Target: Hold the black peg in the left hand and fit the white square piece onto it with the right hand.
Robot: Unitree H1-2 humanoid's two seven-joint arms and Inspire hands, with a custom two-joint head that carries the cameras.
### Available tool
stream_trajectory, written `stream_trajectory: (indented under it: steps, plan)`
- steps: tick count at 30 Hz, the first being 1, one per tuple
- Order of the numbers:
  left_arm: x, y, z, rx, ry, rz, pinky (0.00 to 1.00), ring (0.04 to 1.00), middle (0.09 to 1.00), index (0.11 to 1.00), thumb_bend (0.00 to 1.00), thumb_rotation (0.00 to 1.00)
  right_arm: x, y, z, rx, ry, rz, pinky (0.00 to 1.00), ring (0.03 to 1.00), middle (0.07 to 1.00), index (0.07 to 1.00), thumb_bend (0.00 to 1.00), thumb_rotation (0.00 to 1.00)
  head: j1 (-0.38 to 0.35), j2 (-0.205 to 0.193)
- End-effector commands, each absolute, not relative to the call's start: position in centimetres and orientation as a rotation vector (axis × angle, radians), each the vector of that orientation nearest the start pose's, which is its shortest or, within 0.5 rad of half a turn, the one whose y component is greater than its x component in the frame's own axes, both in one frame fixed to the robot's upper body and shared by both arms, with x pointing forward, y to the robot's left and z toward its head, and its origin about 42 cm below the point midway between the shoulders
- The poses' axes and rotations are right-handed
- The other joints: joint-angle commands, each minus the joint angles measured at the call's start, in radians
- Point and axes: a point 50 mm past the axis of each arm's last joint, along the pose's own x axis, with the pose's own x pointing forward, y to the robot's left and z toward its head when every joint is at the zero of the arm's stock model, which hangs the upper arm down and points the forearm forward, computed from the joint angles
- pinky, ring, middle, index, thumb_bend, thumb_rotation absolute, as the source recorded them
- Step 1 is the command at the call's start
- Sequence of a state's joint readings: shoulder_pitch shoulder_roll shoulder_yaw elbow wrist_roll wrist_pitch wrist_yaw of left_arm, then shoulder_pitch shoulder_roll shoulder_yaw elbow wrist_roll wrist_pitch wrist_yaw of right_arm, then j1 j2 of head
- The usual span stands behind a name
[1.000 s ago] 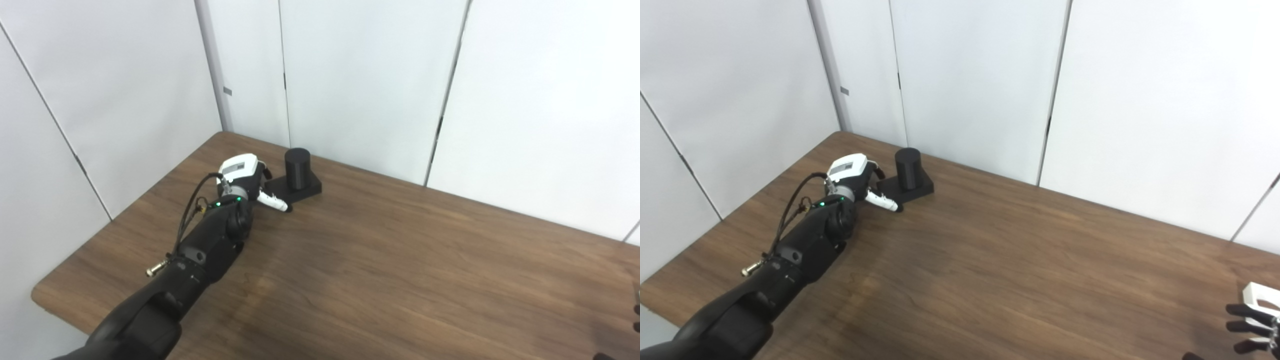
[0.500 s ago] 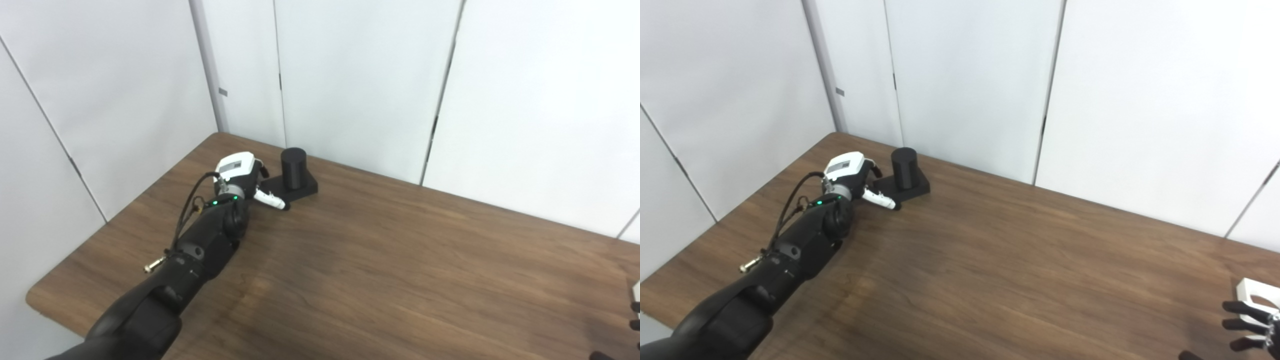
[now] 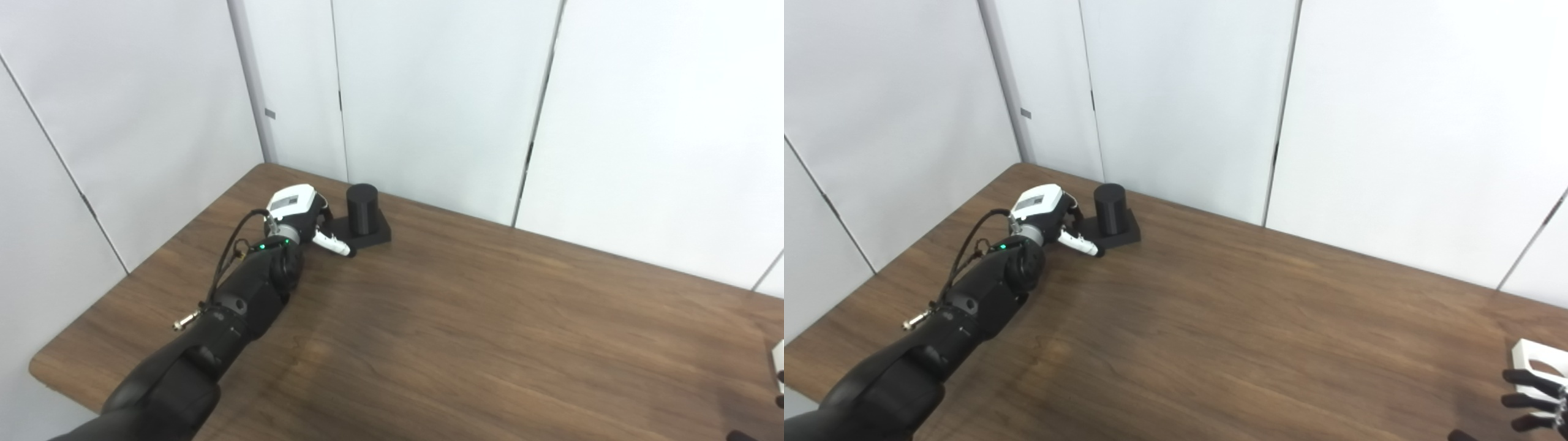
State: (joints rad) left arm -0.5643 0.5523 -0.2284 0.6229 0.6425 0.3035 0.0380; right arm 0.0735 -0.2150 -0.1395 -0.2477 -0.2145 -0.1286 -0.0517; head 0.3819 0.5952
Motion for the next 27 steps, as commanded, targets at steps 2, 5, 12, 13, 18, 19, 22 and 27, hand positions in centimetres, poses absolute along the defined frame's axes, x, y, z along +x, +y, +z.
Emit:
stream_trajectory:
  steps: [2, 5, 12, 13, 18, 19, 22, 27]
  plan:
    - [45.2, 38.4, 16.6, 1.293, 0.273, 0.124, 0.59, 0.758, 0.779, 0.481, 0.52, 0.06, 25.5, -31.0, 18.4, -0.45, -0.383, -0.179, 0.4, 0.549, 0.643, 0.594, 0.56, 0.02, -0.001, 0.002]
    - [44.8, 38.0, 16.3, 1.316, 0.254, 0.08, 0.63, 0.778, 0.796, 0.482, 0.52, 0.06, 25.5, -30.9, 18.4, -0.454, -0.384, -0.178, 0.4, 0.55, 0.645, 0.597, 0.56, 0.0, -0.004, 0.003]
    - [43.3, 35.7, 15.4, 1.316, 0.141, -0.092, 0.8, 0.848, 0.813, 0.483, 0.52, 0.06, 25.6, -30.6, 18.5, -0.456, -0.393, -0.17, 0.4, 0.555, 0.654, 0.604, 0.54, 0.0, -0.025, 0.006]
    - [43.1, 35.2, 15.3, 1.322, 0.12, -0.126, 0.8, 0.855, 0.816, 0.483, 0.52, 0.06, 25.6, -30.6, 18.5, -0.457, -0.393, -0.171, 0.4, 0.553, 0.653, 0.605, 0.54, 0.0, -0.03, 0.007]
    - [42.1, 32.4, 15.3, 1.332, 0.049, -0.274, 0.84, 0.894, 0.835, 0.486, 0.52, 0.06, 25.7, -30.4, 18.7, -0.457, -0.397, -0.173, 0.41, 0.562, 0.654, 0.606, 0.53, 0.0, -0.044, 0.01]
    - [41.9, 31.8, 15.3, 1.334, 0.031, -0.295, 0.83, 0.893, 0.836, 0.486, 0.52, 0.06, 25.7, -30.4, 18.7, -0.458, -0.398, -0.173, 0.41, 0.565, 0.655, 0.607, 0.53, 0.0, -0.048, 0.013]
    - [41.3, 30.0, 15.5, 1.348, -0.045, -0.372, 0.81, 0.885, 0.839, 0.485, 0.52, 0.06, 25.6, -30.2, 18.9, -0.451, -0.396, -0.173, 0.42, 0.568, 0.659, 0.61, 0.53, 0.0, -0.06, 0.019]
    - [40.6, 27.7, 15.4, 1.311, -0.12, -0.467, 0.79, 0.889, 0.846, 0.486, 0.52, 0.06, 25.5, -29.8, 19.3, -0.445, -0.394, -0.172, 0.42, 0.577, 0.667, 0.619, 0.54, 0.0, -0.087, 0.031]
